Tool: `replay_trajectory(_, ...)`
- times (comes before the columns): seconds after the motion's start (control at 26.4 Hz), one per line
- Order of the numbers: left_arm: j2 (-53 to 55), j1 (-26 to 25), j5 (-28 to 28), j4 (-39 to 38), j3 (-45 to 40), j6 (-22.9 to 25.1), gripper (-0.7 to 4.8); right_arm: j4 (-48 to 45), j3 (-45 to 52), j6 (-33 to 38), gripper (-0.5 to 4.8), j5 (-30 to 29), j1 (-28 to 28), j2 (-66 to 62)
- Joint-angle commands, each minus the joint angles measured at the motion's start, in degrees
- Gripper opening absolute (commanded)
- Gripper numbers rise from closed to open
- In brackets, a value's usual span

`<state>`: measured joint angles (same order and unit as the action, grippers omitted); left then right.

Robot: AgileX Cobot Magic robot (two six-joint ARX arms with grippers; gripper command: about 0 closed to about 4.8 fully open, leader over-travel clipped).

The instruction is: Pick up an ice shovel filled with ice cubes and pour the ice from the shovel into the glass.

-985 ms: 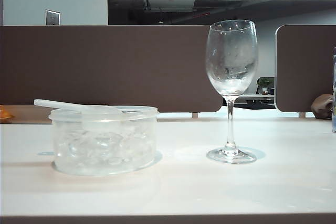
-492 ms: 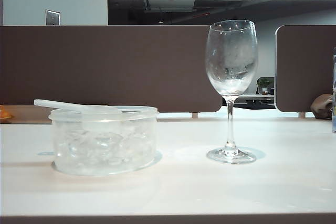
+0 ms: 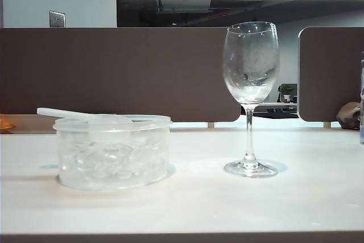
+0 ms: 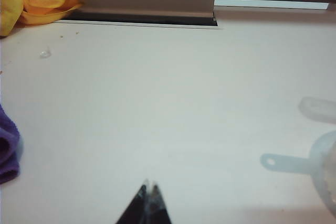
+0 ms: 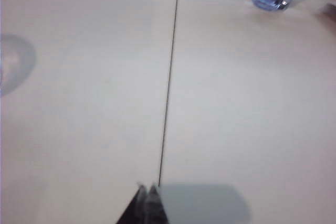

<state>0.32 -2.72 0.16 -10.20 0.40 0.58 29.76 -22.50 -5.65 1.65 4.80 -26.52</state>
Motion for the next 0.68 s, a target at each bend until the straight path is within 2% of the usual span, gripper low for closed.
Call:
replay_trajectory(0.04,0.0,-0.09,-0.13,-0.46,0.02,0.28,-0.05,1.64,-7.76,-0.07,0.01,-0.31,2.21,-4.74)
replay_trajectory(0.19,0.0,-0.07,-0.13,-0.46,0.02,0.26,-0.05,0.77,-16.61,1.36,0.0,-0.35,7.23,-9.94)
replay_trajectory(0.3,0.0,-0.07,-0.13,-0.46,0.02,0.26,-0.05,0.48,-25.86,1.38,0.0,-0.42,13.75,-14.43)
replay_trajectory(0.42,0.0,-0.09,-0.13,-0.46,0.02,0.26,-0.05,3.87,-31.89,1.49,0.01,-0.35,18.69,-17.42)
replay_trajectory(0.68,0.0,-0.09,-0.15,-0.46,0.02,0.26,-0.05,10.29,-36.74,4.81,0.01,-0.52,23.69,-21.92)
